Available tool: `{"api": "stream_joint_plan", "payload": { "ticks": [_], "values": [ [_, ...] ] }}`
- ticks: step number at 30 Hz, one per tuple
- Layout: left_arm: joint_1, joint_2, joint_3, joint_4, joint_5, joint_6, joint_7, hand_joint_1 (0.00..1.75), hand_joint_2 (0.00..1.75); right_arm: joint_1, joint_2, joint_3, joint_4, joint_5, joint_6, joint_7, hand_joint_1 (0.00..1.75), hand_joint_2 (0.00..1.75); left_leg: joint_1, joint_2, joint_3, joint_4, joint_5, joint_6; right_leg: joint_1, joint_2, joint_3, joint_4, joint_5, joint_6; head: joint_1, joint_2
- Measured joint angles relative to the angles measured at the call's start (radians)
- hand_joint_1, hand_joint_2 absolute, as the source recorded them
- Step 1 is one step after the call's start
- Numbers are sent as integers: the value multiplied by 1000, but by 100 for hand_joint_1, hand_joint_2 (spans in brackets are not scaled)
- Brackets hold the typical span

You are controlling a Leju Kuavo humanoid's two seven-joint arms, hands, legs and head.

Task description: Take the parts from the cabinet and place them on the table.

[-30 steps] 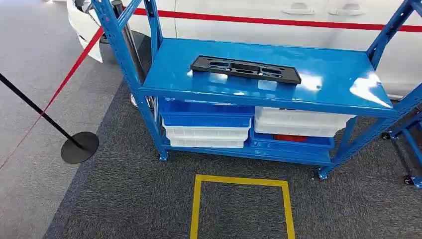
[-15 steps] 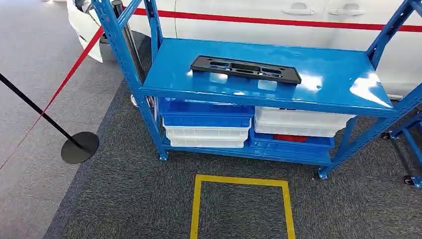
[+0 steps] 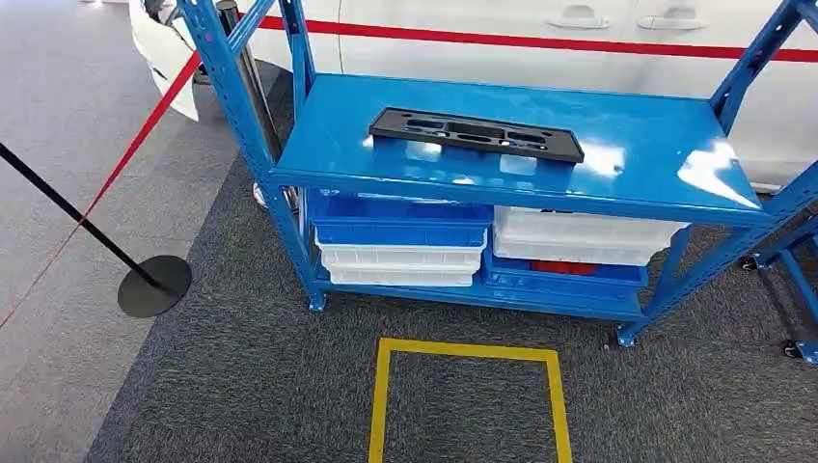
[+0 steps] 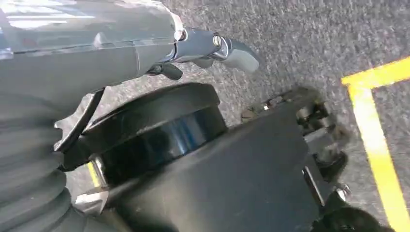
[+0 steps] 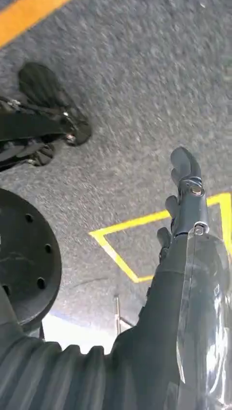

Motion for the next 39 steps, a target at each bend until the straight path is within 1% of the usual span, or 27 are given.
{"api": "stream_joint_plan", "payload": {
  "ticks": [2,8,9,14,15,17,18,19,21,22,23,24,25,26,27,28,29,30,31,32,33,34,35,36,37,38,39],
  "values": [
    [-7,-2,-27,8,13,14,5,0,175,-7,0,10,8,-8,-24,9,0,175,0,0,0,0,0,0,0,0,0,0,0,0,0,0],
    [-21,-8,-66,22,18,14,4,0,175,-19,0,29,25,-12,-28,18,0,175,0,0,0,0,0,0,0,0,0,0,0,0,0,0],
    [-23,-8,-68,23,18,11,3,0,0,-20,0,29,27,-16,-28,19,0,175,0,0,0,0,0,0,0,0,0,0,0,0,0,0],
    [-25,-13,-74,25,34,-19,2,0,0,-21,3,29,31,-41,-30,5,0,175,0,0,0,0,0,0,0,0,0,0,0,0,0,0],
    [-26,-14,-74,27,35,-16,2,0,0,-21,5,29,32,-43,-28,-3,0,175,-3,0,-2,7,-4,4,-5,0,0,-5,3,4,0,0],
    [-26,-14,-74,29,37,-3,2,0,0,-21,9,29,33,-48,-25,-14,0,175,-7,1,-4,4,-5,15,-5,0,1,-10,5,11,0,0],
    [-25,-14,-74,31,41,1,2,0,0,-22,10,29,34,-49,-25,-17,0,175,-6,1,-3,-15,-5,21,-2,0,5,6,17,13,0,0],
    [-25,-15,-74,32,43,1,3,0,0,-22,10,29,34,-50,-25,-18,0,175,0,-1,6,-26,-15,28,-2,-1,2,12,28,21,0,0],
    [-23,-17,-74,32,42,-3,4,0,0,-22,10,29,35,-50,-23,-18,0,175,5,1,31,-40,-10,35,-3,0,-15,48,3,23,0,0],
    [-23,-17,-74,33,40,-6,6,0,0,-23,10,29,36,-50,-23,-19,0,175,5,3,35,-40,-13,37,-4,0,-50,104,-29,26,0,0],
    [-23,-19,-74,33,38,-13,9,0,0,-24,10,29,36,-50,-23,-19,0,175,5,4,38,-39,-17,35,-7,0,-99,182,-67,29,0,0],
    [-22,-19,-74,34,36,-18,10,0,0,-23,10,29,37,-50,-23,-19,0,0,5,6,41,-39,-22,33,-10,0,-145,255,-95,34,0,0],
    [-20,-19,-74,34,35,-21,10,0,0,-21,10,29,37,-50,-24,-20,0,0,6,6,47,-38,-28,30,-13,0,-180,305,-104,37,0,0],
    [-19,-19,-75,34,34,-21,10,0,0,-18,10,29,38,-50,-24,-21,0,0,9,6,56,-38,-33,25,-19,-1,-193,307,-84,43,0,0],
    [-18,-19,-77,35,34,-21,9,0,0,-16,10,29,39,-50,-25,-21,0,0,14,6,68,-37,-40,17,-23,-2,-180,263,-44,45,0,0],
    [-19,-20,-77,35,35,-18,7,0,0,-15,9,29,40,-48,-25,-21,0,0,20,5,82,-35,-51,8,-27,-3,-149,187,1,50,0,0],
    [-20,-20,-77,35,38,-15,3,0,0,-15,7,29,41,-45,-26,-19,0,0,26,6,98,-32,-65,0,-32,-7,-109,92,47,60,0,0],
    [-20,-19,-77,37,45,-13,-1,0,0,-9,7,29,44,-42,-26,-16,0,0,24,7,105,-30,-80,-12,-39,-19,-92,25,86,64,1,0],
    [-24,-19,-77,40,46,-12,-5,0,0,-11,6,29,48,-40,-25,-15,0,0,25,8,114,-22,-87,-19,-27,-18,-96,26,50,48,0,0],
    [-27,-19,-77,40,46,-12,-6,0,0,-16,5,29,47,-37,-25,-15,0,0,24,8,111,-27,-94,-28,-22,-14,-94,35,48,30,0,0],
    [-29,-18,-77,40,47,-11,-7,0,0,-16,5,29,47,-35,-26,-15,0,0,23,11,128,-30,-98,-36,-24,-11,-92,34,43,20,0,0],
    [-33,-18,-77,40,47,-10,-9,0,0,-14,4,29,48,-35,-26,-15,0,0,26,9,126,-11,-85,-42,-21,-9,-85,33,31,11,0,0],
    [-38,-18,-77,40,49,-10,-11,0,0,-16,3,29,48,-34,-28,-14,0,0,29,8,95,51,-61,-47,-24,-5,-66,31,26,2,0,0],
    [-40,-18,-77,40,52,-8,-13,0,0,-14,2,29,48,-31,-33,-15,0,0,31,6,38,141,-25,-51,-23,-7,-50,23,16,-6,0,0],
    [-41,-18,-77,40,54,-7,-14,0,0,-14,1,29,49,-29,-38,-16,0,0,31,5,-17,221,-14,-54,-22,-7,-32,16,5,-10,-1,0],
    [-41,-18,-76,40,55,-7,-14,0,0,-15,-1,29,49,-29,-40,-19,0,0,32,5,-72,284,-32,-55,-21,-4,-14,10,-7,-13,0,0],
    [-39,-18,-76,41,55,-6,-13,0,0,-16,-2,29,49,-26,-41,-23,0,0,32,5,-119,325,-81,-57,-19,1,7,6,-20,-16,0,0]
  ]
}}
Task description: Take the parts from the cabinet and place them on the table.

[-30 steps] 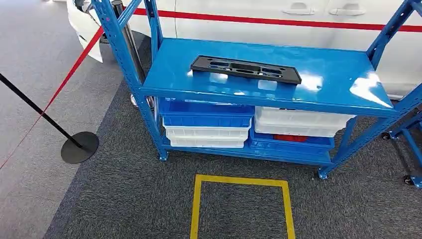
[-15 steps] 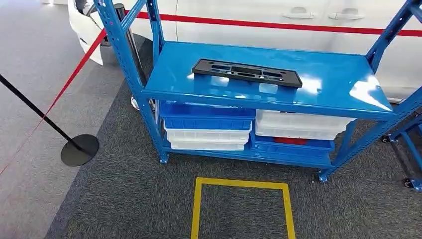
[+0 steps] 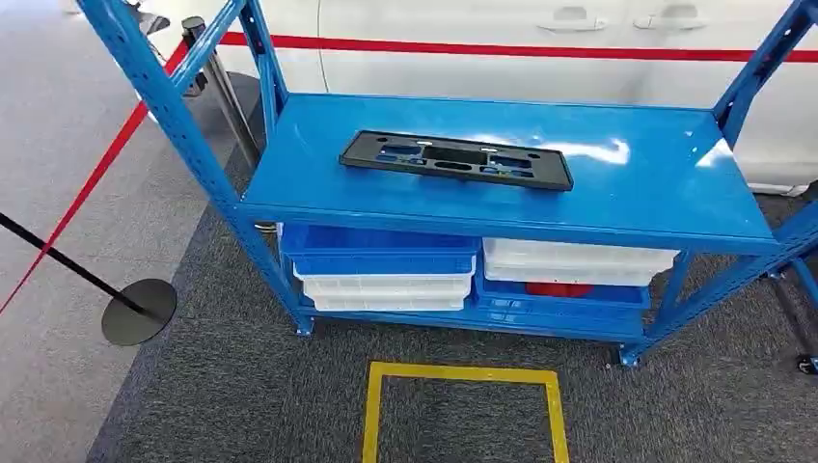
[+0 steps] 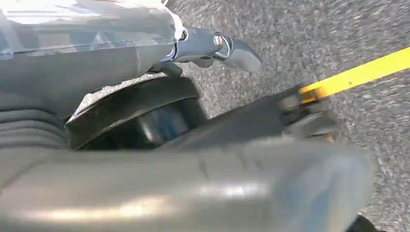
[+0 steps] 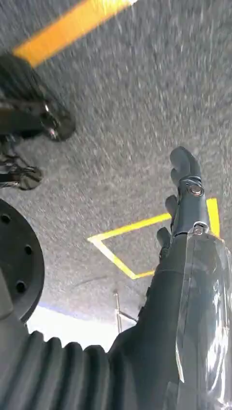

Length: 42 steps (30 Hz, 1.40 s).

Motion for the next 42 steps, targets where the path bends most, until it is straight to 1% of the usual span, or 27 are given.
{"api": "stream_joint_plan", "payload": {
  "ticks": [2,4,5,6,7,9,10,11,13,15,17,18,19,20,21,22,23,25,28,29,33,34,35,36,37,38,42],
  "values": [
    [5,0,0,0,0,2,2,0,0,0,-6,0,0,11,0,-3,0,0,-1,0,-60,5,-100,6,2,12,45,-6,-31,-1,0,0],
    [9,0,0,0,0,5,0,0,0,0,-12,0,2,15,-2,-2,0,0,-6,-1,-81,-78,-115,17,5,20,97,-11,-67,-1,0,0],
    [13,0,0,3,1,9,4,0,0,0,-14,0,2,15,-2,0,0,0,-11,-2,-81,-145,-56,28,8,21,124,-15,-86,0,0,0],
    [18,0,1,8,5,12,8,0,0,0,-14,0,2,15,-1,1,0,0,-16,-2,-82,-215,64,43,10,21,146,-20,-104,0,0,0],
    [27,3,3,16,10,14,8,0,0,2,-13,1,6,16,0,6,0,0,-28,-9,-85,-276,228,58,12,23,164,-17,-122,4,0,0],
    [34,-2,6,15,22,19,3,0,0,-5,-15,3,6,36,0,15,0,0,-34,-16,-58,-263,196,59,7,32,203,-55,-148,22,0,0],
    [32,-2,11,15,29,24,-2,0,0,-6,-16,7,5,48,0,27,0,0,-32,-16,-43,-276,180,65,10,29,218,-41,-126,27,0,0],
    [28,-5,15,15,35,24,-6,0,0,-12,-16,15,5,61,0,34,0,0,-33,-19,-19,-285,171,72,12,29,202,8,-87,37,0,0],
    [30,-11,19,15,40,18,-16,0,0,-17,-23,32,5,82,0,53,0,0,-27,-19,34,-315,146,80,7,12,90,199,-16,41,0,0],
    [35,-19,19,16,35,13,-10,0,0,-16,-27,45,5,87,0,66,0,0,-25,-17,85,-329,111,83,8,6,-25,303,-78,47,0,0],
    [40,-24,19,16,34,13,-2,0,0,-12,-33,49,6,83,-2,79,0,0,-25,-20,142,-339,73,85,8,5,-100,302,-203,49,0,0],
    [41,-24,19,16,34,13,1,0,0,-9,-35,51,7,82,-2,83,0,0,-24,-25,172,-342,51,84,8,5,-131,281,-244,51,0,0],
    [43,-24,19,16,35,13,3,0,0,-2,-38,52,8,82,-2,83,0,0,-23,-30,200,-343,30,81,8,3,-154,243,-247,53,0,0],
    [45,-24,19,16,35,13,3,0,0,5,-41,53,9,82,-2,83,0,0,-23,-31,231,-343,5,79,8,2,-173,187,-200,54,0,0],
    [48,-24,19,16,35,13,3,0,0,11,-43,53,11,82,-2,83,0,0,-23,-30,253,-344,-21,76,9,-3,-187,117,-71,51,0,0],
    [51,-24,20,21,35,13,4,0,0,24,-43,53,18,82,-3,84,0,0,-27,-30,283,-337,-49,73,12,-11,-208,47,133,41,0,0],
    [51,-24,20,23,34,13,4,0,0,19,-44,53,19,79,-4,86,0,0,-29,-33,296,-339,-73,66,19,-13,-203,51,159,33,1,0],
    [45,-24,20,23,32,13,1,0,0,13,-43,53,17,54,-16,94,0,0,-29,-29,340,-351,-87,52,20,-5,-180,63,115,17,0,0],
    [25,-24,18,23,4,-6,-1,0,0,6,-39,30,16,-6,-37,84,0,0,-26,-24,211,-120,23,38,11,-5,-122,40,86,0,0,0],
    [24,-24,14,23,-5,-10,-1,0,0,6,-33,19,15,-21,-40,81,0,0,-24,-22,163,-60,17,31,11,-4,-100,29,75,-5,0,0],
    [21,-12,10,23,-12,-20,2,0,0,5,-4,-14,15,-50,-62,79,0,0,-12,-16,36,-34,-203,18,8,7,5,-2,16,-2,0,0],
    [20,-10,10,23,-12,-21,2,0,0,5,3,-19,16,-53,-64,80,0,0,-12,-16,20,-72,-216,18,6,9,30,-3,-4,1,0,0],
    [19,-7,9,23,-13,-21,2,0,0,6,8,-24,16,-55,-65,80,0,0,-12,-16,11,-130,-166,21,6,10,54,-4,-22,3,0,0],
    [20,-5,9,23,-14,-21,0,0,0,7,11,-27,16,-58,-66,79,0,0,-12,-16,7,-194,-66,27,6,10,74,-4,-38,5,0,0],
    [26,-3,9,26,-13,-21,-4,0,0,16,15,-32,17,-63,-69,76,0,0,-13,-15,-2,-257,83,33,6,12,75,-7,-53,8,0,0],
    [26,1,9,30,-15,-21,-13,0,0,8,19,-39,19,-70,-72,66,0,0,-20,-15,-15,-278,164,36,11,19,87,6,-66,16,0,0],
    [8,11,-9,30,-38,-42,3,0,0,2,28,-71,15,-104,-93,10,0,0,-19,-21,-2,-282,145,62,8,18,100,-18,-91,47,0,0]
  ]
}}
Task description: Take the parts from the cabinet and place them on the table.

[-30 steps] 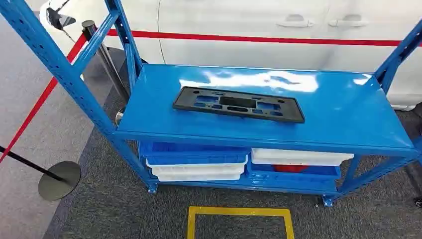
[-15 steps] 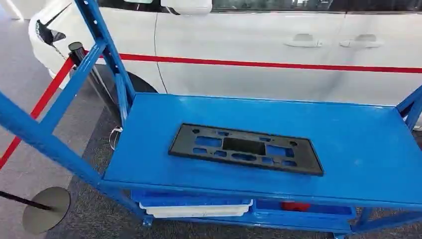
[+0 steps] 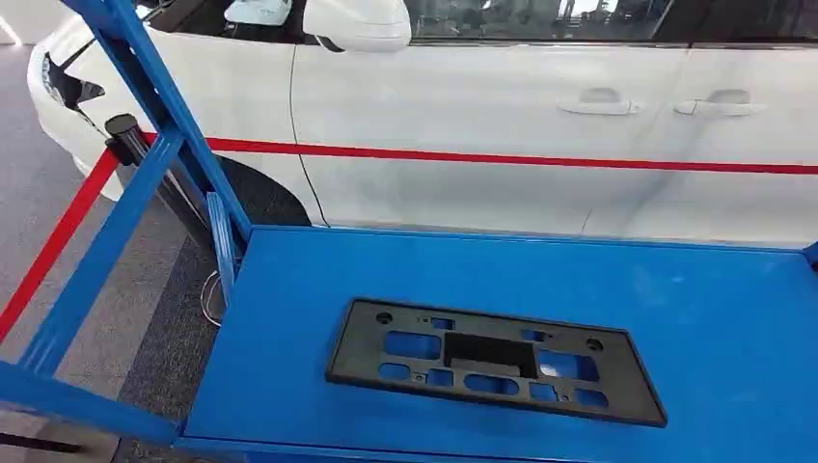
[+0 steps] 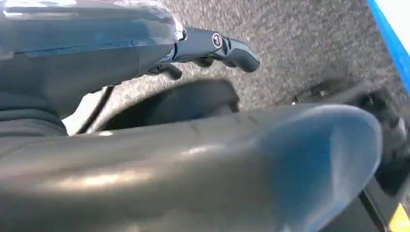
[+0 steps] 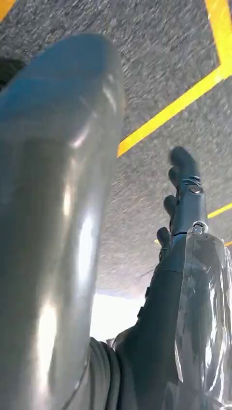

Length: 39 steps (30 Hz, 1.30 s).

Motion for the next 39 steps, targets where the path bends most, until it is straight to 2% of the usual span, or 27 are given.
{"api": "stream_joint_plan", "payload": {
  "ticks": [1,2,4,5,7,9,10,12,13,16,18,19,20,21,22,23,25,26,27,30,31,32,34,35,36,37,39],
  "values": [
    [-2,3,-3,0,-3,-6,2,0,0,0,0,-8,-1,-4,-3,-13,0,0,1,0,13,-10,-1,5,-4,-9,-1,18,-11,2,0,0],
    [-5,5,-5,0,-7,-11,2,0,0,0,0,-15,-1,-5,-5,-21,0,0,2,2,23,-17,-6,14,-3,-13,-29,68,-35,3,0,0],
    [-8,9,-12,0,-16,-19,-9,0,0,0,-2,-25,-1,-4,-16,-23,0,0,0,4,37,-20,-18,21,-2,-14,-138,245,-100,8,0,0],
    [-6,9,-16,0,-16,-20,-18,0,0,1,-4,-29,-1,-4,-19,-23,0,0,-1,4,42,-19,-25,22,-2,-15,-184,308,-109,10,0,0],
    [-1,8,-25,0,-22,-21,-29,0,0,2,-11,-34,-1,6,-23,-21,0,0,-2,2,56,-16,-34,22,-1,-15,-215,300,-52,10,0,0],
    [5,5,-34,0,-34,-16,-32,0,0,2,-19,-35,-1,15,-23,-15,0,0,-4,-4,73,-13,-46,20,1,-16,-169,139,72,1,0,0],
    [9,2,-37,0,-35,-11,-32,0,0,3,-22,-35,-1,17,-23,-14,0,0,-4,-4,77,-13,-51,17,4,-16,-146,59,115,-9,0,0],
    [12,-2,-43,0,-35,-9,-33,0,0,0,-29,-35,0,20,-23,-13,0,0,-9,-5,70,-6,-54,8,11,-17,-146,43,112,-18,0,0],
    [12,-3,-47,0,-35,-8,-33,0,175,0,-30,-35,0,21,-23,-13,0,0,-7,-4,69,-7,-52,4,13,-15,-148,41,114,-20,0,0],
    [15,-4,-54,0,-41,-31,-34,0,175,1,-32,-35,0,26,-25,-9,0,0,-10,-5,68,-6,-57,-9,0,-22,-146,26,129,-34,0,0],
    [14,-5,-60,0,-47,-44,-31,0,175,2,-34,-35,0,37,-25,-1,0,0,-2,1,36,87,-140,-24,0,-26,-152,22,137,-43,0,0],
    [15,-8,-60,0,-37,-41,-31,0,175,2,-34,-34,0,47,-25,7,0,0,4,3,4,180,-193,-32,0,-28,-157,23,140,-44,0,0],
    [15,-10,-59,0,-26,-39,-32,0,175,3,-35,-33,0,57,-25,17,0,0,7,3,-20,256,-229,-37,0,-29,-162,23,143,-43,0,0],
    [14,-10,-57,0,-13,-38,-34,0,175,3,-38,-29,0,70,-25,28,0,0,10,4,-25,293,-240,-41,0,-30,-168,24,148,-41,0,0],
    [15,-10,-54,0,-5,-38,-34,0,175,3,-39,-26,0,78,-24,34,0,0,13,4,-11,283,-232,-44,-2,-30,-172,25,152,-38,0,0],
    [15,-10,-50,0,13,-35,-36,0,175,3,-42,-16,0,92,-23,42,0,0,17,5,36,217,-200,-46,-4,-30,-178,27,156,-34,0,0],
    [18,-10,-41,0,30,-31,-37,0,175,1,-45,-3,0,103,-21,49,0,0,24,5,163,16,-130,-51,-10,-28,-190,37,164,-24,0,0],
    [16,-12,-36,0,32,-32,-37,0,175,0,-48,1,0,105,-20,49,0,0,19,2,182,-30,-149,-47,-7,-27,-194,39,168,-16,0,0],
    [16,-12,-31,0,32,-39,-40,0,175,-2,-48,4,0,104,-20,46,0,0,14,-5,174,-31,-132,-33,-7,-27,-195,40,173,-8,0,0],
    [14,-15,-31,0,-2,-72,-33,0,175,-3,-48,6,0,89,-20,23,0,0,6,-4,164,-27,-116,-11,-11,-25,-194,28,196,18,0,0],
    [9,-16,-32,0,-5,-78,-32,0,175,-2,-48,6,0,88,-20,21,0,0,13,-1,156,-34,-100,2,-16,-23,-200,34,190,23,0,0],
    [4,-18,-32,0,-6,-81,-31,0,175,-3,-48,6,0,88,-20,20,0,0,12,4,144,-34,-90,12,-15,-23,-215,61,141,22,0,0],
    [0,-19,-32,0,-7,-81,-31,0,175,-5,-48,6,0,88,-20,19,0,0,8,5,121,-34,-72,21,-14,-23,-259,196,22,22,0,0],
    [-1,-20,-32,0,-7,-81,-31,0,175,-5,-48,6,0,88,-20,19,0,0,4,7,109,-33,-63,24,-13,-23,-279,276,-22,23,0,0],
    [-3,-20,-32,0,-7,-81,-31,0,175,-5,-48,6,0,88,-20,18,0,0,1,7,97,-31,-54,24,-12,-23,-288,330,-37,23,0,0],
    [-4,-21,-32,0,-7,-82,-32,0,175,-5,-48,6,0,88,-20,18,0,0,-3,8,82,-29,-45,24,-11,-23,-275,342,-21,20,0,0],
    [-6,-21,-32,0,-7,-82,-32,0,175,-5,-48,6,0,88,-20,18,0,0,-7,8,59,-24,-31,22,-4,-23,-186,239,46,9,0,0]
  ]
}}
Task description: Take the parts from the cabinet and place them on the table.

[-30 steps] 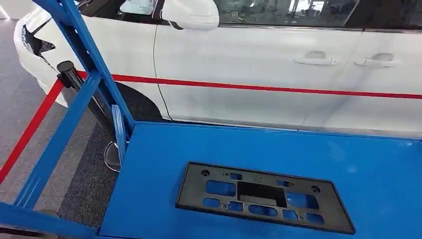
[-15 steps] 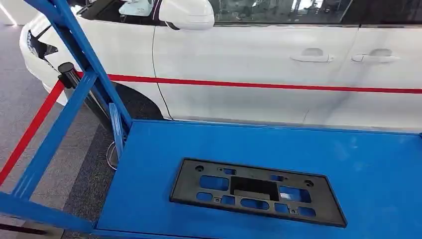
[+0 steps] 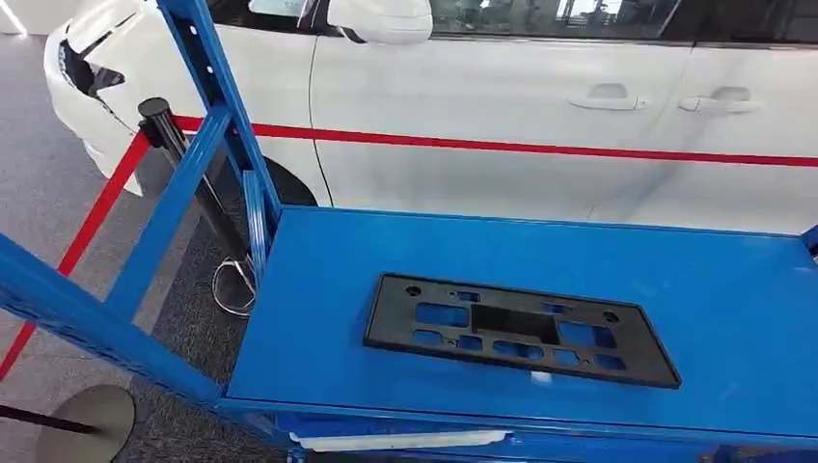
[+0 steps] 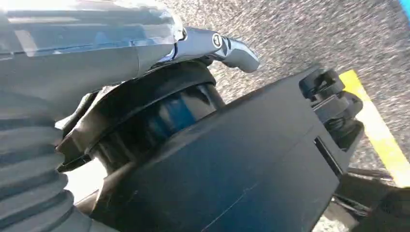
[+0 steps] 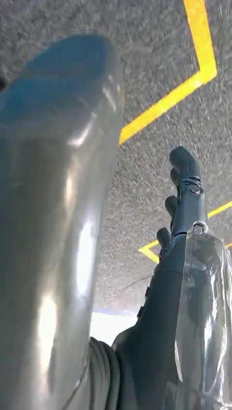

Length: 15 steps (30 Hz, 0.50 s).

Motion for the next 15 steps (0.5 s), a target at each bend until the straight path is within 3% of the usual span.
{"api": "stream_joint_plan", "payload": {
  "ticks": [1,2,3,4,6,7,9,10,11,12,13,14,15],
  "values": [
    [-2,-2,0,0,1,1,-3,0,175,-1,0,0,0,3,0,1,0,0,-2,-1,-9,3,6,-2,6,0,68,-95,24,-10,0,0],
    [-4,-5,0,0,7,3,-7,0,175,-4,-2,1,0,10,0,2,0,0,-1,-1,-13,7,12,-4,11,1,131,-182,16,-22,0,0],
    [-5,-7,0,0,13,8,-10,0,175,-6,-5,3,-1,14,1,3,0,0,-8,-3,-19,11,16,-9,18,-1,160,-241,0,-28,0,0],
    [-5,-7,1,0,16,9,-10,0,175,-8,-5,6,-1,18,2,3,0,0,-5,0,-16,6,24,-16,19,0,152,-232,9,-26,0,0],
    [-8,-7,1,0,18,9,-10,0,175,-11,-5,11,-2,23,3,3,0,0,-3,-1,-17,-1,42,-26,22,-1,146,-237,20,-35,0,0],
    [-7,-7,2,0,18,9,-10,0,0,-10,-5,11,-2,24,3,3,0,0,-8,-3,-20,-2,49,-33,12,-2,141,-247,32,-41,0,0],
    [-8,-5,2,1,18,9,-12,0,0,-15,-3,14,-2,24,4,5,0,0,-3,-4,-46,59,-47,-46,7,-12,116,-253,53,-57,-1,0],
    [-9,-4,2,1,14,12,-13,0,0,-14,-2,15,-2,24,4,6,0,0,2,-3,-64,132,-109,-51,7,-12,102,-252,64,-56,-1,0],
    [-10,-3,2,1,14,16,-13,0,0,-14,-2,16,-2,25,4,7,0,0,4,-3,-79,204,-152,-55,8,-13,90,-252,73,-56,-1,0],
    [-10,-3,2,1,15,19,-14,0,0,-14,-2,16,-2,25,4,11,0,0,5,-3,-91,268,-170,-60,7,-14,78,-250,82,-55,-1,0],
    [-10,-2,2,1,15,21,-16,0,0,-13,0,17,-2,28,4,11,0,0,8,-3,-91,303,-158,-63,7,-15,65,-247,91,-53,-1,0],
    [-9,0,2,1,16,23,-16,0,0,-13,2,18,-2,30,4,11,0,0,12,-3,-72,298,-124,-65,7,-15,51,-244,99,-51,-1,0],
    [-7,1,2,1,19,23,-17,0,0,-13,3,19,-2,32,4,11,0,0,16,-3,-37,256,-81,-67,7,-15,38,-239,106,-48,-1,0]
  ]
}}
